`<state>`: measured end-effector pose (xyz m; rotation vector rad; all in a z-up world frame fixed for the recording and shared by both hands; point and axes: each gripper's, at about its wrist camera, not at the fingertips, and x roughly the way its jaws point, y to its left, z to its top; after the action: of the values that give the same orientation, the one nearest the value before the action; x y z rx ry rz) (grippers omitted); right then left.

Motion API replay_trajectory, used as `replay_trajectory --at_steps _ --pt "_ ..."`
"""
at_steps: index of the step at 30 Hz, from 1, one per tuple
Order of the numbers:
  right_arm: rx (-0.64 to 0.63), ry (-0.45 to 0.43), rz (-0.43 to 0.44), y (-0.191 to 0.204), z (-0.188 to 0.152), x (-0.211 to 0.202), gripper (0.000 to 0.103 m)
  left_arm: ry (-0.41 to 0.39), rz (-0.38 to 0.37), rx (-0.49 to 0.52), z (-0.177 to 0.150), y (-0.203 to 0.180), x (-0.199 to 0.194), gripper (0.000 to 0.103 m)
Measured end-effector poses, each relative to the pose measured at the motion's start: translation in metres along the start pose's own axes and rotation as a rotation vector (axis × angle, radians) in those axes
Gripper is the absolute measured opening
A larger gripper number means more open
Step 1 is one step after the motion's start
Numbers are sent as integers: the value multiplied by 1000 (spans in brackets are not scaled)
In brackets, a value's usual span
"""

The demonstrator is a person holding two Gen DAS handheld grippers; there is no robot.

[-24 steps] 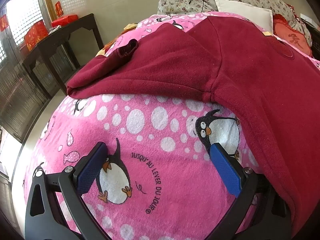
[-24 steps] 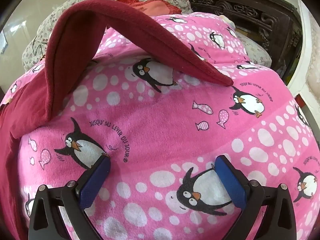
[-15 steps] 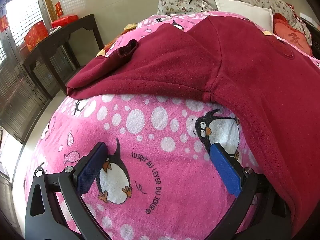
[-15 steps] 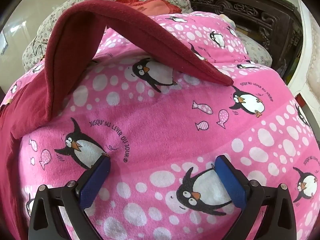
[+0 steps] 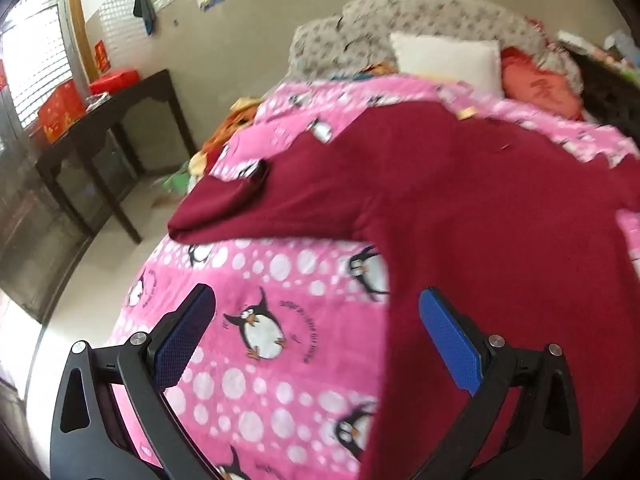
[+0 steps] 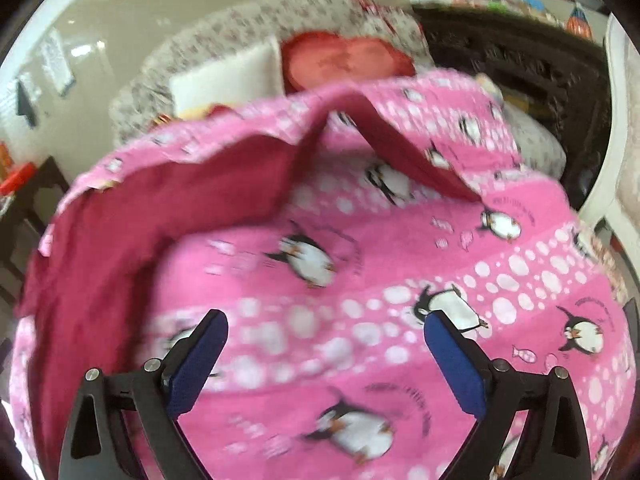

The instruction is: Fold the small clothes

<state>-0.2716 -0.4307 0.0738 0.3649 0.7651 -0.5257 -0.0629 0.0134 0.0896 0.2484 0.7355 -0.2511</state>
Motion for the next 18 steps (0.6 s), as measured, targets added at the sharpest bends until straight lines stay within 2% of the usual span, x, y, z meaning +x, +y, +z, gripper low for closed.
replay_trajectory --at_steps 6,13,16,18 --pt "-155 -73 13 48 -3 -57 98 -23 -168 -25 7 -14 -34 102" --pt "-289 -101 14 78 -15 -111 98 -68 -225 9 7 -44 -58 102" --pt "-332 -118 4 88 -20 -126 98 -74 -258 19 6 -53 -62 102" --pt "-338 -120 26 93 -23 -131 98 -74 -278 20 6 -58 -62 102"
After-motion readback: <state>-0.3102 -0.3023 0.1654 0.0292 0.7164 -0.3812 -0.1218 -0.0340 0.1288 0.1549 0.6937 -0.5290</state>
